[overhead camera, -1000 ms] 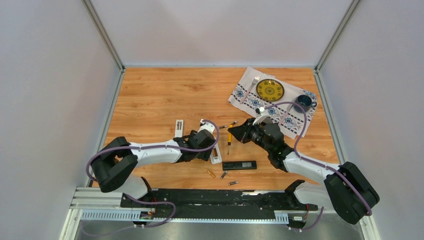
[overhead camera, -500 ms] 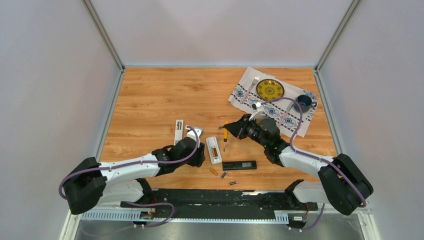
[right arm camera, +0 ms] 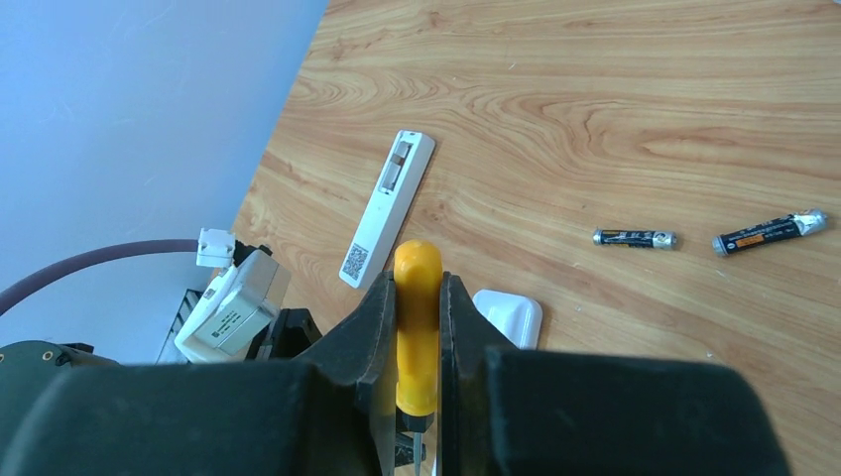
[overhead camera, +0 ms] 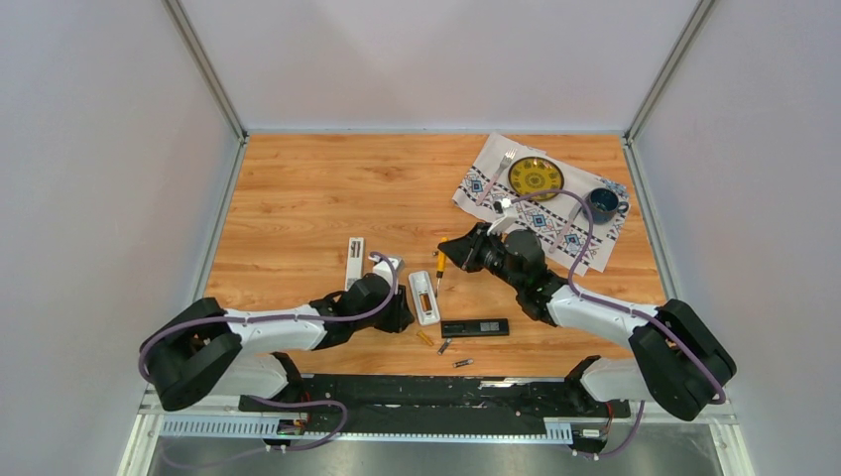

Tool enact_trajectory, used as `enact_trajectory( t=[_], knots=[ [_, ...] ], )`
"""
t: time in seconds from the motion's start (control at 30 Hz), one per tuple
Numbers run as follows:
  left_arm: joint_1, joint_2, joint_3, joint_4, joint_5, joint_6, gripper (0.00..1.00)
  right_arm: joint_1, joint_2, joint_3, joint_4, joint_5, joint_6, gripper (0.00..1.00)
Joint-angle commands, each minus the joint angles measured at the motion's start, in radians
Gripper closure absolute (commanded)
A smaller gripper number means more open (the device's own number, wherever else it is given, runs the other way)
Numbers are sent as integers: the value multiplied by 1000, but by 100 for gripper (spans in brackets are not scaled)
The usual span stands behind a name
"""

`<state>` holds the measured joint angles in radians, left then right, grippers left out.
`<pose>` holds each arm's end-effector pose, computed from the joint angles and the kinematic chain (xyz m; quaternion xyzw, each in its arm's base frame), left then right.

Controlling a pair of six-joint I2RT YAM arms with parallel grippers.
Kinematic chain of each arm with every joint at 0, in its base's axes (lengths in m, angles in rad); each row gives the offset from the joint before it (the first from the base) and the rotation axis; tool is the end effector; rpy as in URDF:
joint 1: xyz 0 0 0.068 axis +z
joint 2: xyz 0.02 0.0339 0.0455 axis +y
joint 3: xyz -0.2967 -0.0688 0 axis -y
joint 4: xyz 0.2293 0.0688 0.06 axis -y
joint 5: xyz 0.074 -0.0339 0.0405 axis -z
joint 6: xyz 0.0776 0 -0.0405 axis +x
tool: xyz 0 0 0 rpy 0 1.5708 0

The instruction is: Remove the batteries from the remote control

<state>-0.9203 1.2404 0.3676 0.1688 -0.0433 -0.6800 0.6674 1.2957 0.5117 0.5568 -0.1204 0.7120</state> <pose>0.1435 -0.1831 0.1590 0.0997 0.9019 -0.2875 0.3066 0.2230 0.1876 0.2456 -0.0200 0.7819 0.4316 0.4493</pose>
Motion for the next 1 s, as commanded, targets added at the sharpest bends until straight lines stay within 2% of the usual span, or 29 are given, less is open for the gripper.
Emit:
enact_trajectory(
  t=[0.0, 0.2, 0.37, 0.8, 0.97],
  knots=[
    [5, 97, 39, 95, 39, -21, 65, 11, 5, 37, 5, 50, 21, 100],
    [5, 198, 83, 178, 103, -27, 71, 14, 17, 42, 2, 53, 20, 100],
    [3, 215, 79, 215, 115, -36, 75, 18, 39, 42, 12, 59, -3, 100],
    [3, -14, -10, 106, 77, -61, 74, 27, 89, 51, 106, 19, -95, 100],
    [3, -78, -13, 28, 56, -58, 73, 38, 120, 86, 66, 54, -115, 100]
  ],
)
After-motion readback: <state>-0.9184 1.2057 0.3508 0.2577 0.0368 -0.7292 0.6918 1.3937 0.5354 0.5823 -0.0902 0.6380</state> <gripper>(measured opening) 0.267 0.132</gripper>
